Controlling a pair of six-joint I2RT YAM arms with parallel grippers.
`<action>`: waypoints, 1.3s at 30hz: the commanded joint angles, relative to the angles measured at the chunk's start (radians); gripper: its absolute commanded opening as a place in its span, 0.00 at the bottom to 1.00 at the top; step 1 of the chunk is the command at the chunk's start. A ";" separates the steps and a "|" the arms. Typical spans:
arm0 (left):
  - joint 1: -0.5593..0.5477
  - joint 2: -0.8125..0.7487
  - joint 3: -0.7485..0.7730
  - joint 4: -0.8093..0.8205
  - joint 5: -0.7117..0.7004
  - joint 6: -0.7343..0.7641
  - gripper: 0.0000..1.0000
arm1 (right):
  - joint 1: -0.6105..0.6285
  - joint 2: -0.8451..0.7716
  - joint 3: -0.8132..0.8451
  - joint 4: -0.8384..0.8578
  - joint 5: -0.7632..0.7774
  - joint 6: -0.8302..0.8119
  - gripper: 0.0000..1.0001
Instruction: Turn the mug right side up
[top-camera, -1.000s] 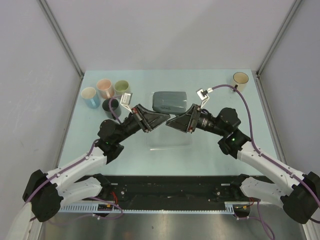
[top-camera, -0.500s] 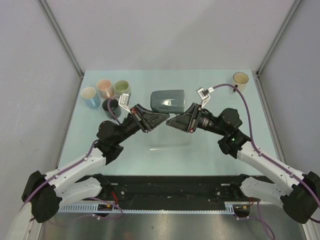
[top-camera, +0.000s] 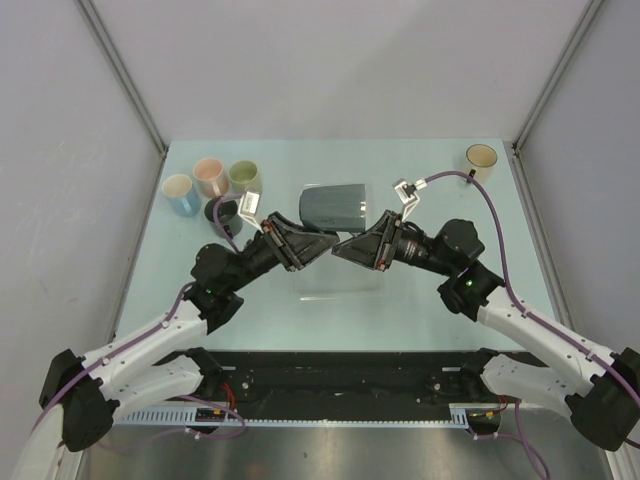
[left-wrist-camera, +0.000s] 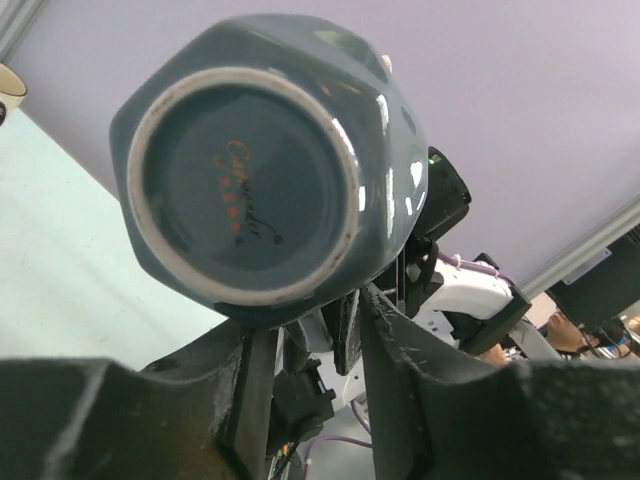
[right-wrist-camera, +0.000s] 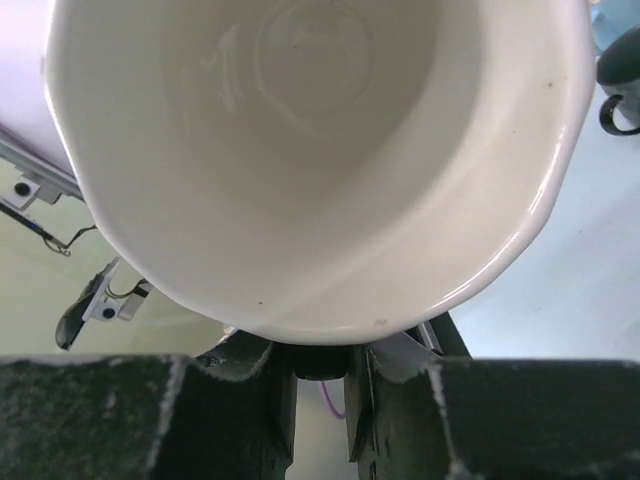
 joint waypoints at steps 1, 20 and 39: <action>-0.012 -0.037 0.014 0.053 0.004 0.047 0.44 | -0.005 -0.020 0.047 0.019 0.066 -0.027 0.00; 0.111 -0.345 0.005 -0.399 -0.234 0.219 1.00 | -0.216 -0.060 0.206 -0.282 0.044 -0.112 0.00; 0.111 -0.460 -0.089 -0.829 -0.326 0.214 0.93 | -0.560 0.628 0.996 -1.325 0.891 -0.493 0.00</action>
